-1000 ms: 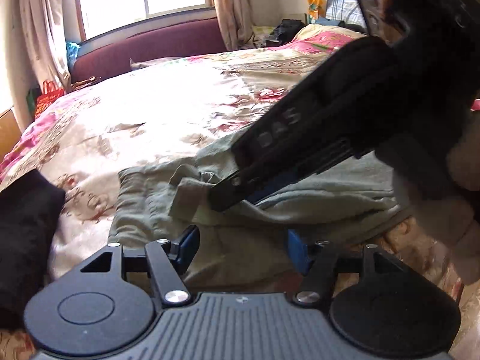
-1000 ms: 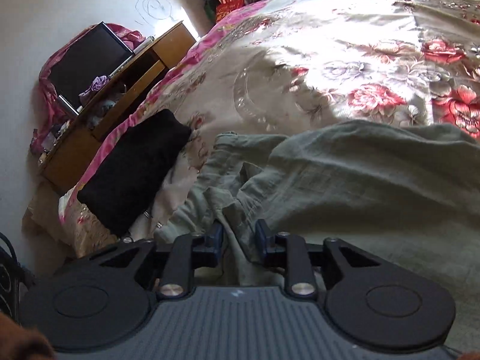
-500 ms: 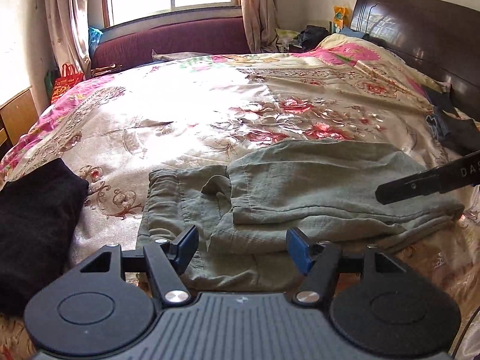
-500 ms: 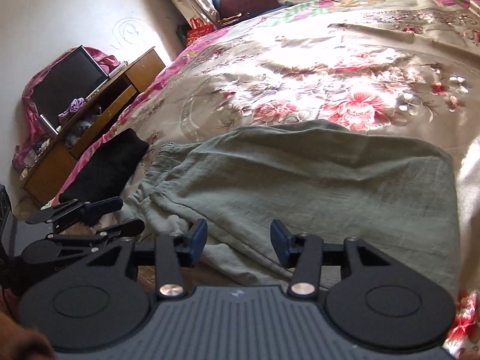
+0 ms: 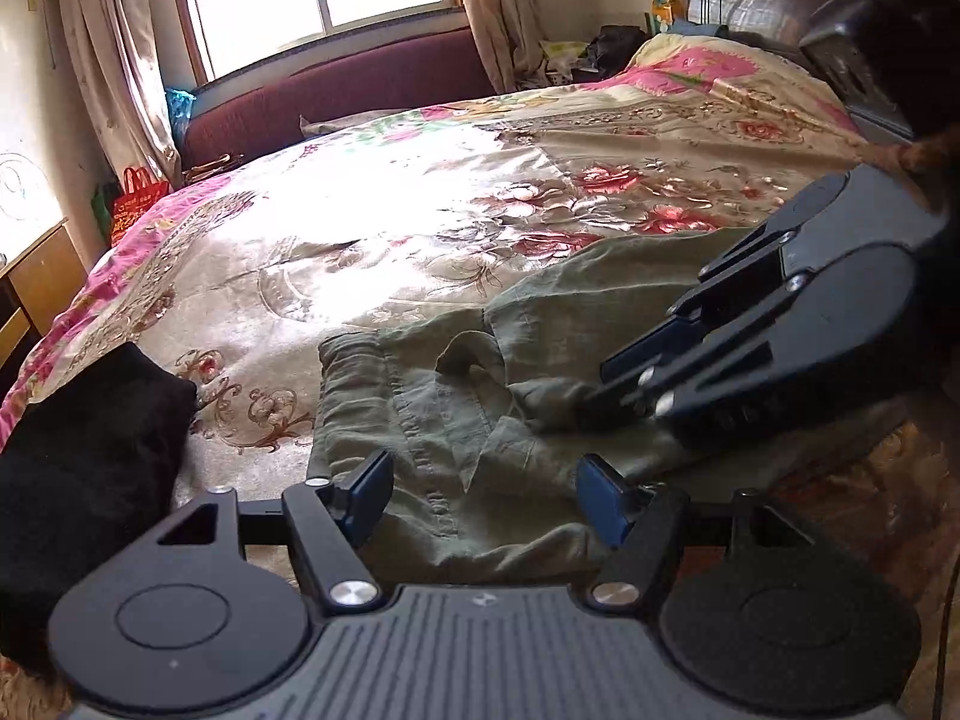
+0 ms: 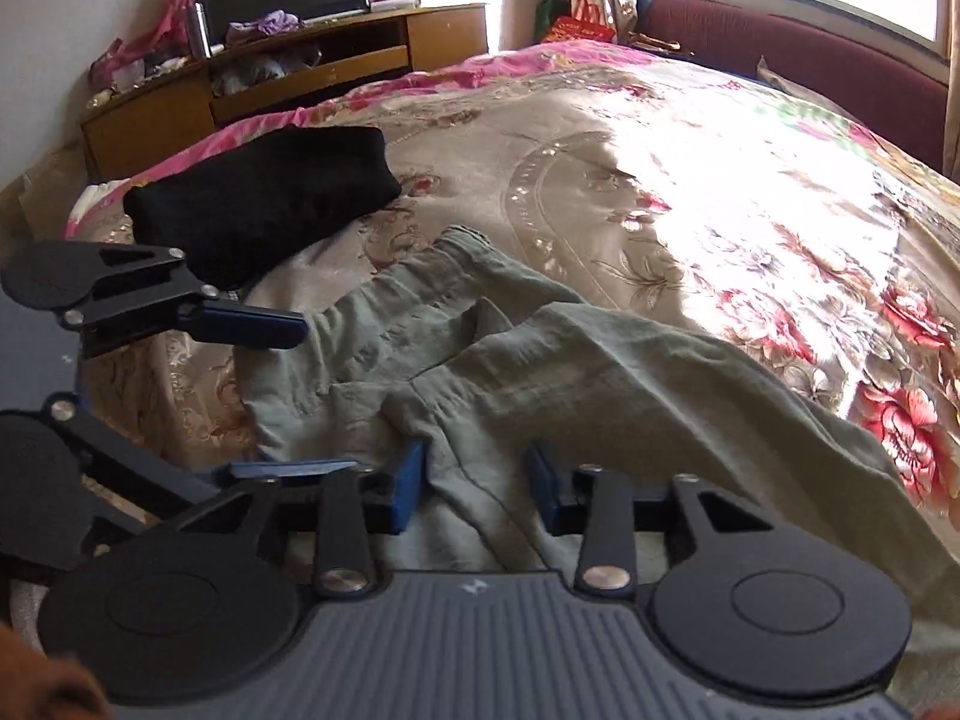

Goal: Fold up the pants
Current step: 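Grasp the folded pants edge with the left gripper while the right gripper smooths the fold, then grasp the end of the olive-green pants with the right gripper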

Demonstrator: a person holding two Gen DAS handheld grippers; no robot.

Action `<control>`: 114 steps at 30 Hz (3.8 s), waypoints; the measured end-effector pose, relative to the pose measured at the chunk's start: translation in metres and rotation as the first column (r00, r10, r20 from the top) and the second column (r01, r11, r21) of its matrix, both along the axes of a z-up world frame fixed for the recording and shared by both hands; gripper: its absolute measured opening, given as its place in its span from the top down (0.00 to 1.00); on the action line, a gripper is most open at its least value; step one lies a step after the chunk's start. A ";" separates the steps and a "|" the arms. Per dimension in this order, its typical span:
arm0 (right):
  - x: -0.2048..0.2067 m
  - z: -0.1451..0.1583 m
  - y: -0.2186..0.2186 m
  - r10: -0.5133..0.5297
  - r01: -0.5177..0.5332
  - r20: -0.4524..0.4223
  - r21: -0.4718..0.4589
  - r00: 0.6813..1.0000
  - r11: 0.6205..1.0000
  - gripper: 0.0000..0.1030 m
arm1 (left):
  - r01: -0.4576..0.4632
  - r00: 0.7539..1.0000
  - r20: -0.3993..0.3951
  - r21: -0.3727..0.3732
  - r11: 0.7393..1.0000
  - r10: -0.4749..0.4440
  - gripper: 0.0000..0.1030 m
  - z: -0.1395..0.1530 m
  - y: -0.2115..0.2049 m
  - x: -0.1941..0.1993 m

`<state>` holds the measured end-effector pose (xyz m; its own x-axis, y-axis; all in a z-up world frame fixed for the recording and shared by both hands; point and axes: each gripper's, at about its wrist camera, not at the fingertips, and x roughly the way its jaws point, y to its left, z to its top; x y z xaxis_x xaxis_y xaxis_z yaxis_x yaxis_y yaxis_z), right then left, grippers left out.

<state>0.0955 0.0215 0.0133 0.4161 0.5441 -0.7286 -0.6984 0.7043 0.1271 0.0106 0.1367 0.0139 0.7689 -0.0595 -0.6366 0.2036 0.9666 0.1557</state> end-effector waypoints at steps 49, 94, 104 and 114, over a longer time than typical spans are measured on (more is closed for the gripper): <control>-0.046 0.006 -0.002 0.263 -0.246 0.123 -0.138 0.957 0.959 0.51 | 0.074 0.990 -0.107 -0.146 0.987 -0.090 0.17 0.016 0.037 0.026; -0.036 -0.006 0.067 0.134 -0.145 0.101 0.111 0.986 0.983 0.89 | -0.090 0.988 -0.144 -0.253 0.963 0.054 0.56 0.010 0.094 0.078; -0.032 0.026 -0.051 -0.137 0.132 0.010 0.199 0.991 0.971 0.61 | 0.057 0.998 -0.021 -0.209 0.976 -0.063 0.45 0.035 0.038 0.057; 0.007 -0.003 -0.191 -0.551 0.554 -0.062 0.128 0.832 0.823 0.60 | 0.073 0.981 -0.173 -0.088 0.993 -0.087 0.41 -0.015 -0.007 0.068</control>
